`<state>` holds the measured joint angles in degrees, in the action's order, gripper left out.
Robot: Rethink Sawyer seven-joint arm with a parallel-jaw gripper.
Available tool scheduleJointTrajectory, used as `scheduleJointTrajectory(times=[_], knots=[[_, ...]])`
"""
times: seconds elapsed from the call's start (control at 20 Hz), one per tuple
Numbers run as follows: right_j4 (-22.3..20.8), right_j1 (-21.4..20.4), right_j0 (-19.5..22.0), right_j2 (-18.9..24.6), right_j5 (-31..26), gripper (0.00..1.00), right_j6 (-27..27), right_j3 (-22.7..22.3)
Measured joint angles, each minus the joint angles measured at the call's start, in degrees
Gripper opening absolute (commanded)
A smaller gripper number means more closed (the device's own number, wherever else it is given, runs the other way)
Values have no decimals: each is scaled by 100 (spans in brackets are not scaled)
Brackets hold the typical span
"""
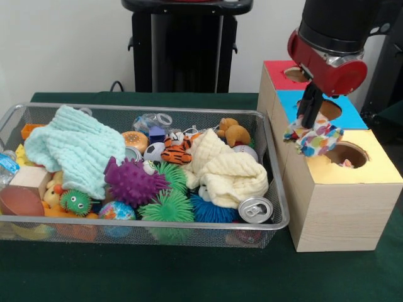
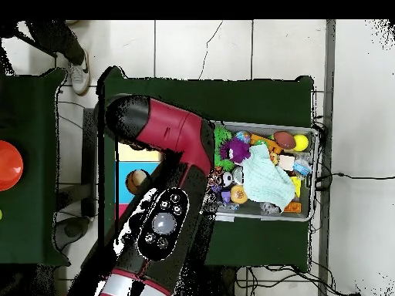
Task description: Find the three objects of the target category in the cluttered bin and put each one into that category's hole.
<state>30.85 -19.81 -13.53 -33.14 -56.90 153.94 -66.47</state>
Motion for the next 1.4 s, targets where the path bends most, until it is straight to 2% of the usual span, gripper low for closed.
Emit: scheduleJointTrajectory(times=[0.5,1.4], knots=[[81,37,-111,-149,-240,0,569,331],[83,64,-110,-149,-241,0,596,427]])
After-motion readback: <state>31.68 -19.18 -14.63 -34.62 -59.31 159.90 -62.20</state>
